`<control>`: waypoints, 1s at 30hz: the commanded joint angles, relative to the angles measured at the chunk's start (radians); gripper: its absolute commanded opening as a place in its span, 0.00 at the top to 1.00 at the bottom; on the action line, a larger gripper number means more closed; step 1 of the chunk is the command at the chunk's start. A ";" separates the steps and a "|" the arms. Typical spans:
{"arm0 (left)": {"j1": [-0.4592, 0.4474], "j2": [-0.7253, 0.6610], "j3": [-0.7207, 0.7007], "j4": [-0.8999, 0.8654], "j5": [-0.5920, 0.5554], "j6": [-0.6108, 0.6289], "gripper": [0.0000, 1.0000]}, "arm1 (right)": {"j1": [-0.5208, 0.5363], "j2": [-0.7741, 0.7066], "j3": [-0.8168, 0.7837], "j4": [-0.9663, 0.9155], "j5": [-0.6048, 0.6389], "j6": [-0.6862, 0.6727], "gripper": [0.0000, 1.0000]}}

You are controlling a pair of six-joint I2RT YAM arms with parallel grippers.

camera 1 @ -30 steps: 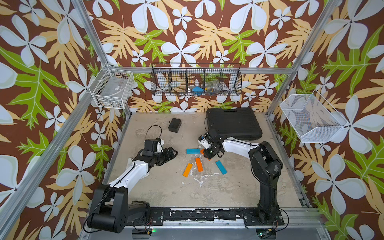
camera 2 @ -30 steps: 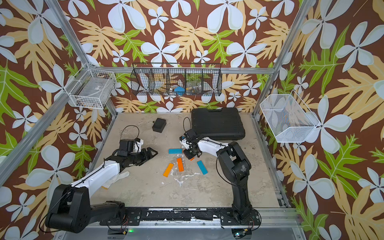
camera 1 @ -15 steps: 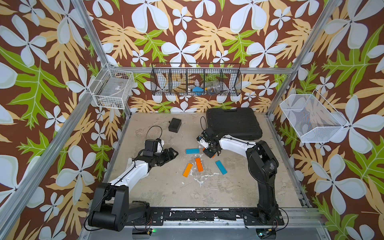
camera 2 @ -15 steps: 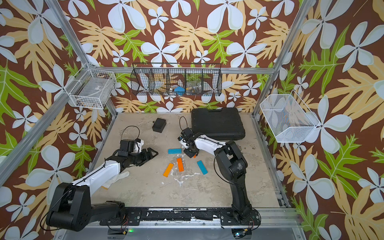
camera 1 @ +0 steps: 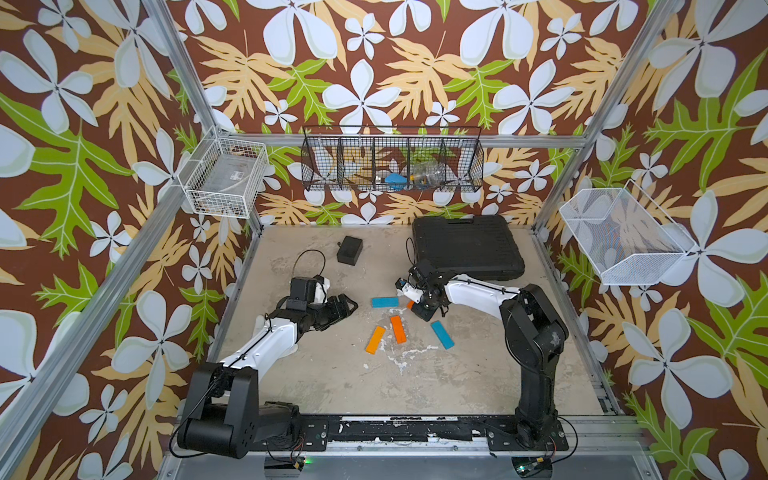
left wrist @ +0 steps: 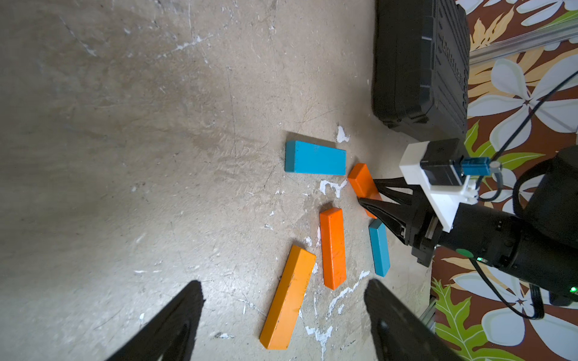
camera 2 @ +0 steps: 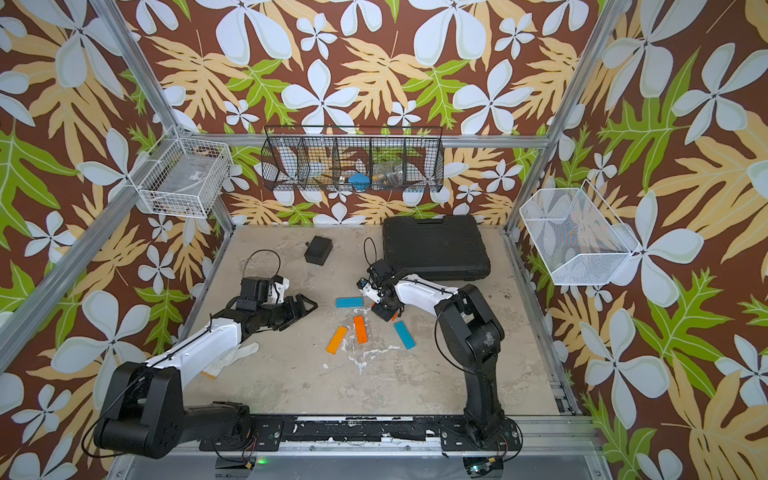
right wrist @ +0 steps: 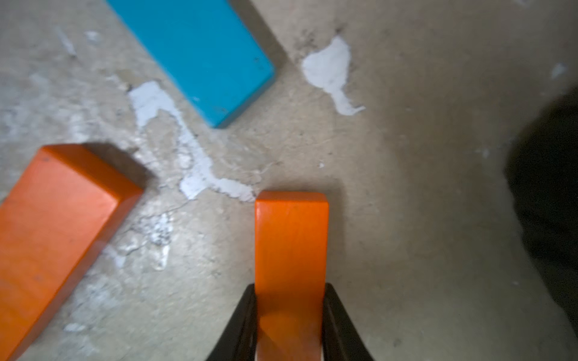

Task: Assemble the number 7 with building blocks
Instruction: Assemble the building block at the center of the board.

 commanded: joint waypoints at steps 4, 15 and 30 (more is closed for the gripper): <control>0.001 -0.006 0.002 -0.024 0.012 0.035 0.16 | 0.002 -0.032 -0.009 -0.046 -0.108 -0.201 1.00; 0.001 -0.010 0.018 -0.068 0.010 0.067 0.15 | -0.032 0.173 0.263 -0.136 -0.107 -0.334 1.00; 0.001 -0.030 0.019 -0.096 -0.013 0.088 0.14 | -0.054 0.127 0.132 -0.090 -0.117 -0.366 0.78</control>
